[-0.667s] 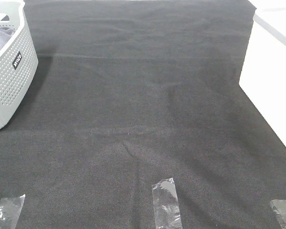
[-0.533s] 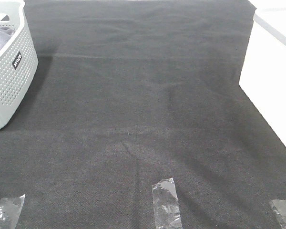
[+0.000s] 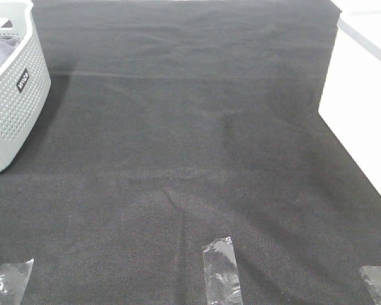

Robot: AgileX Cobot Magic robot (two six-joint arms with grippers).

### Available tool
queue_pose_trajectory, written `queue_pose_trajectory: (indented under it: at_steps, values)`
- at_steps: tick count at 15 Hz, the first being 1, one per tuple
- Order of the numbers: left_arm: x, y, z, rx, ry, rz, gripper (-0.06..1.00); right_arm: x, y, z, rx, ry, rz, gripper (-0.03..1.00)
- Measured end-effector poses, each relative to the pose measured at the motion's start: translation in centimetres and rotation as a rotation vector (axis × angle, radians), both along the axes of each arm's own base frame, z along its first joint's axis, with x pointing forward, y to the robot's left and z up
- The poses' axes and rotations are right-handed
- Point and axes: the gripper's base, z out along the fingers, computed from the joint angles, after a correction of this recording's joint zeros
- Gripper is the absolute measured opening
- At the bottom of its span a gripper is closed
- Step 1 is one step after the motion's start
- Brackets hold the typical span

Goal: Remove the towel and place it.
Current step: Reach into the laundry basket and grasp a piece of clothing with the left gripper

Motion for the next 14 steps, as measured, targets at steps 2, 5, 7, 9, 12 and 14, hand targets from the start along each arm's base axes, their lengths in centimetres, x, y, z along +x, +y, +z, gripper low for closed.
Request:
queue_pose_trajectory:
  at_steps: [2, 5, 7, 9, 12, 14]
  values:
    - [0.0, 0.0, 0.0, 0.0, 0.0, 0.0, 0.99, 0.0, 0.0, 0.0, 0.0, 0.0, 0.0, 0.78]
    - [0.0, 0.0, 0.0, 0.0, 0.0, 0.0, 0.99, 0.0, 0.0, 0.0, 0.0, 0.0, 0.0, 0.78]
    - [0.0, 0.0, 0.0, 0.0, 0.0, 0.0, 0.99, 0.0, 0.0, 0.0, 0.0, 0.0, 0.0, 0.78]
    - [0.0, 0.0, 0.0, 0.0, 0.0, 0.0, 0.99, 0.0, 0.0, 0.0, 0.0, 0.0, 0.0, 0.78]
    - [0.0, 0.0, 0.0, 0.0, 0.0, 0.0, 0.99, 0.0, 0.0, 0.0, 0.0, 0.0, 0.0, 0.78]
    - [0.0, 0.0, 0.0, 0.0, 0.0, 0.0, 0.99, 0.0, 0.0, 0.0, 0.0, 0.0, 0.0, 0.78]
